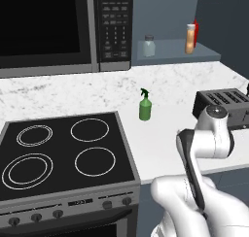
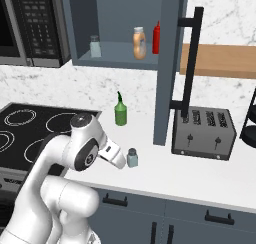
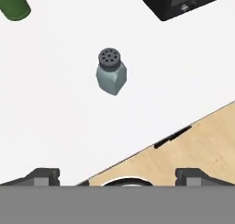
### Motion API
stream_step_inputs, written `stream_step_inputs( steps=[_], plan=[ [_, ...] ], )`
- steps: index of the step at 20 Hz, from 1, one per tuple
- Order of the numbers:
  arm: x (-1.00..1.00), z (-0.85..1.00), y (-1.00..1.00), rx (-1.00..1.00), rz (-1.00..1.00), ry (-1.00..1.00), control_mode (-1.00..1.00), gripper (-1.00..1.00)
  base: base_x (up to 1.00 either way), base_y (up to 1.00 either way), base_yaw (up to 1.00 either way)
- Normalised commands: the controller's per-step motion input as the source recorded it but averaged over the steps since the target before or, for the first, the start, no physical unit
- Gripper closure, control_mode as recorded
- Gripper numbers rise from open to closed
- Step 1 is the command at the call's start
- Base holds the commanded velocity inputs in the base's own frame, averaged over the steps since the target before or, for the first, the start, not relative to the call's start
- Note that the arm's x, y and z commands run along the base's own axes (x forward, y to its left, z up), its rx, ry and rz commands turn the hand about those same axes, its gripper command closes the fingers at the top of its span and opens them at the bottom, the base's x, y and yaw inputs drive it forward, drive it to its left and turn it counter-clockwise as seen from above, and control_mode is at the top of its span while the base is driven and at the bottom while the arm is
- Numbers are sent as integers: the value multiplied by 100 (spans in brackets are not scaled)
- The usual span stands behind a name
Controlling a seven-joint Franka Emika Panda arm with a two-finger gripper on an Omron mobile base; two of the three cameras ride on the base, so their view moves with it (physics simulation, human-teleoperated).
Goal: Put the shaker and condiment bottle from the counter next to their counterparts in the cabinet.
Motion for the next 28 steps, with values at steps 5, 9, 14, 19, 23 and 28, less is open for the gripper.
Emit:
stream_step_inputs(
  steps=[5,9,14,19,23,28],
  plan=[
    [28,-9,-25,20,0,6,-100,-100,0,0,0],
    [35,-16,-20,13,0,9,-100,-100,0,0,0],
    [54,-8,-2,-1,0,12,-100,-100,0,0,0],
    [47,0,0,-9,0,9,-100,-100,0,0,0],
    [34,0,-6,0,0,6,-100,-100,0,0,0],
    [13,-9,-21,0,0,3,-100,-100,0,0,0]
  ],
)
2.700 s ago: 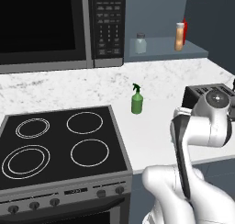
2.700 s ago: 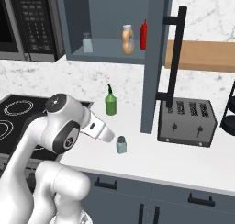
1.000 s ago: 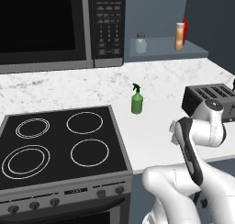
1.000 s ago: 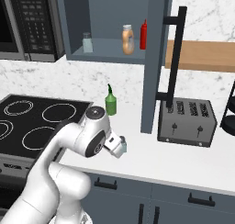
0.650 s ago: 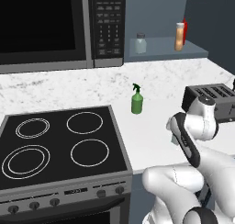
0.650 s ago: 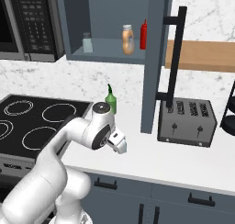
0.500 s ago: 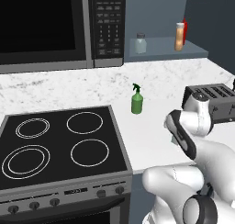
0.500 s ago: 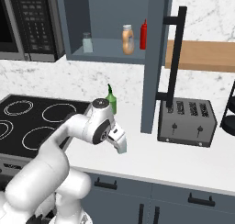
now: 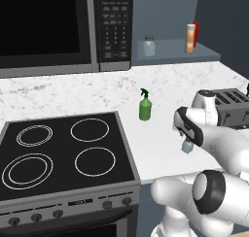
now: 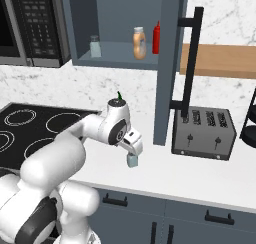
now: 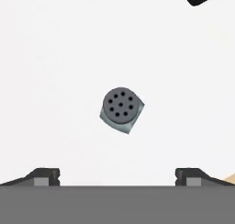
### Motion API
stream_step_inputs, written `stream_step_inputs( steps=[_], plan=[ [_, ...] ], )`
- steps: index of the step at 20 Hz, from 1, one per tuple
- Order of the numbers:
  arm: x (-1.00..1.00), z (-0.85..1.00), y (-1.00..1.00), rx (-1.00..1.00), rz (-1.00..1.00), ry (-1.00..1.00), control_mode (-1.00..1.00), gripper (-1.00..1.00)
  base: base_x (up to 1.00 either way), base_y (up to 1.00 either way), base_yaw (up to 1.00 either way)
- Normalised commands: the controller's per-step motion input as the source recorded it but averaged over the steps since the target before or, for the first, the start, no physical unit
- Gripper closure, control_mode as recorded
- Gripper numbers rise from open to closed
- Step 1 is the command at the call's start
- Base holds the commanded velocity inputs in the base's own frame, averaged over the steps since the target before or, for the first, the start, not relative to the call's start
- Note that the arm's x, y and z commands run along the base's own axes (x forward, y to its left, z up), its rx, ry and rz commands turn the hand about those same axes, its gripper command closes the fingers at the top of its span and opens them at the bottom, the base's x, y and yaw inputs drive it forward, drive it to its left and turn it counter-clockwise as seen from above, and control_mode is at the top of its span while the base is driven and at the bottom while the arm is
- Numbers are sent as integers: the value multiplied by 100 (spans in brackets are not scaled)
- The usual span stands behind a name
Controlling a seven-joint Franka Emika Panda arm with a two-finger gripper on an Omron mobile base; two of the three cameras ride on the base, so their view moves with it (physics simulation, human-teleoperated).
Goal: Put the shaker and condiment bottle from the counter next to their counterparts in the cabinet.
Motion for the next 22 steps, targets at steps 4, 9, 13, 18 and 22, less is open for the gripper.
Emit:
stream_step_inputs(
  steps=[4,9,13,18,22],
  plan=[
    [2,-16,-21,0,0,0,-100,-100,0,0,0],
    [1,-16,0,0,0,0,-100,-100,0,0,0],
    [14,-25,0,0,0,-5,-100,-100,0,0,0],
    [10,-24,0,0,0,-17,-100,-100,0,0,0],
    [1,-19,0,0,0,-16,-100,-100,0,0,0]
  ],
)
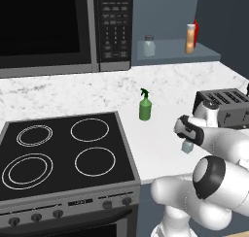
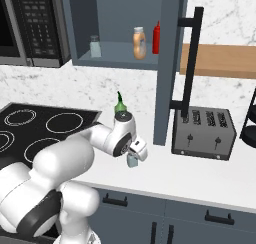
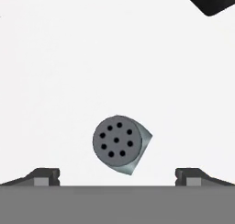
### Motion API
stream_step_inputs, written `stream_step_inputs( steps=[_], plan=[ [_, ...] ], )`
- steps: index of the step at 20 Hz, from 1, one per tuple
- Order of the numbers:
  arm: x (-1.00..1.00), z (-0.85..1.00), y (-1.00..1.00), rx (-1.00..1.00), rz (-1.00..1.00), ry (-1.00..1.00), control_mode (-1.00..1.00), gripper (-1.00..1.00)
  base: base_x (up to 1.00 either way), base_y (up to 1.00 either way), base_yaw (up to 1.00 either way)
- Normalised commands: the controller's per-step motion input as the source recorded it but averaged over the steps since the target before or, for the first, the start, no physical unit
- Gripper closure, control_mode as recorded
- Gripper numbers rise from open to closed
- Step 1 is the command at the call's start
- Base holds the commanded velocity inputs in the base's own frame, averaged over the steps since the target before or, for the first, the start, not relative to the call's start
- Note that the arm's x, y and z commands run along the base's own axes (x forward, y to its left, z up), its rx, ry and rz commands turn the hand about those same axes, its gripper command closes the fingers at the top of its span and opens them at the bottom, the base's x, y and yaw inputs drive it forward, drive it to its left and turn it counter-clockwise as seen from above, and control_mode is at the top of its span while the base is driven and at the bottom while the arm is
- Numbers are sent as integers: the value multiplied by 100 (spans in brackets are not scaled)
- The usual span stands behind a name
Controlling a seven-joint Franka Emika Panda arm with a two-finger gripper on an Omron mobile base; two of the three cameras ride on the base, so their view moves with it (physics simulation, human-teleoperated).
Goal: Put the shaker and condiment bottle from the counter next to their counterparts in the cabinet.
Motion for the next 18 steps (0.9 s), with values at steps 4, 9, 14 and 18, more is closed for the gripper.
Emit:
stream_step_inputs(
  steps=[4,9,14,18],
  plan=[
    [0,-20,0,0,0,-3,-100,-100,0,0,0],
    [0,-19,0,0,0,0,-100,-100,0,0,0],
    [14,-14,-2,0,0,0,-100,-100,0,0,0],
    [22,-8,-11,0,0,0,-100,-100,0,0,0]
  ],
)
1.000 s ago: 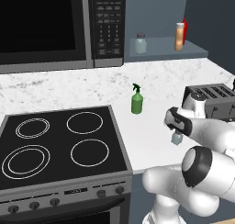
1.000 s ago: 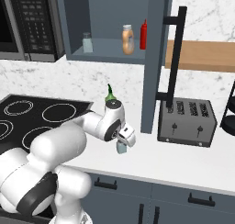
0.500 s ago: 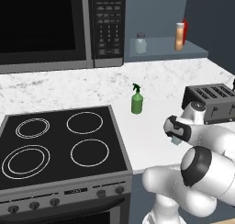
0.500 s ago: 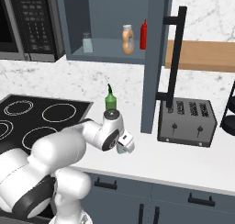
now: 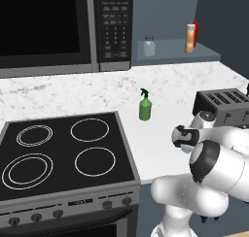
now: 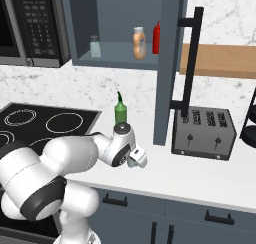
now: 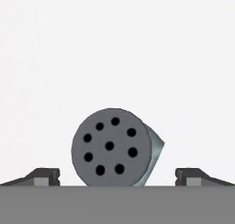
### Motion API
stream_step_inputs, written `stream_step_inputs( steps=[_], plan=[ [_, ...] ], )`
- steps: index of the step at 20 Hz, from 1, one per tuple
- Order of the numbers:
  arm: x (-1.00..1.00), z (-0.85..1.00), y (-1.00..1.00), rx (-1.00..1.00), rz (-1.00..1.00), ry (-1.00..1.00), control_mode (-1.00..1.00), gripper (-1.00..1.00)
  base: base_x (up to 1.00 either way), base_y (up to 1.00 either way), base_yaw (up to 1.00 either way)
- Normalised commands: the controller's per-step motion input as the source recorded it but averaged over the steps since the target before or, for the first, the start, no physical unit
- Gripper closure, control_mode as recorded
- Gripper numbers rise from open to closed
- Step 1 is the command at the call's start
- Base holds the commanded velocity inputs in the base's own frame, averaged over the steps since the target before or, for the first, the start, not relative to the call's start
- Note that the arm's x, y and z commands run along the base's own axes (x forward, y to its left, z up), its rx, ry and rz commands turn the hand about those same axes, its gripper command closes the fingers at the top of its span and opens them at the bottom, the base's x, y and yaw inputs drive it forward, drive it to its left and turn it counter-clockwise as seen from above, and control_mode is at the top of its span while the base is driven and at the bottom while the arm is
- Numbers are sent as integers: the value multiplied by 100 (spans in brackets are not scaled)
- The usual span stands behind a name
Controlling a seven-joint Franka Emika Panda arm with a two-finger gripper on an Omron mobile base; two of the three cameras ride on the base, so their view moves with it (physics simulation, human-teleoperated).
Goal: Put the shaker and condiment bottle from the counter next to their counterparts in the cabinet.
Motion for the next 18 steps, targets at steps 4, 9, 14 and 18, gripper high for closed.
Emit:
stream_step_inputs(
  steps=[4,9,14,18],
  plan=[
    [22,-4,-14,0,0,0,-100,-100,0,0,0],
    [9,-9,-1,0,0,0,-100,100,0,0,0],
    [5,-18,5,-1,0,0,-100,100,0,0,0],
    [10,-18,0,0,0,0,-100,100,0,0,0]
  ],
)
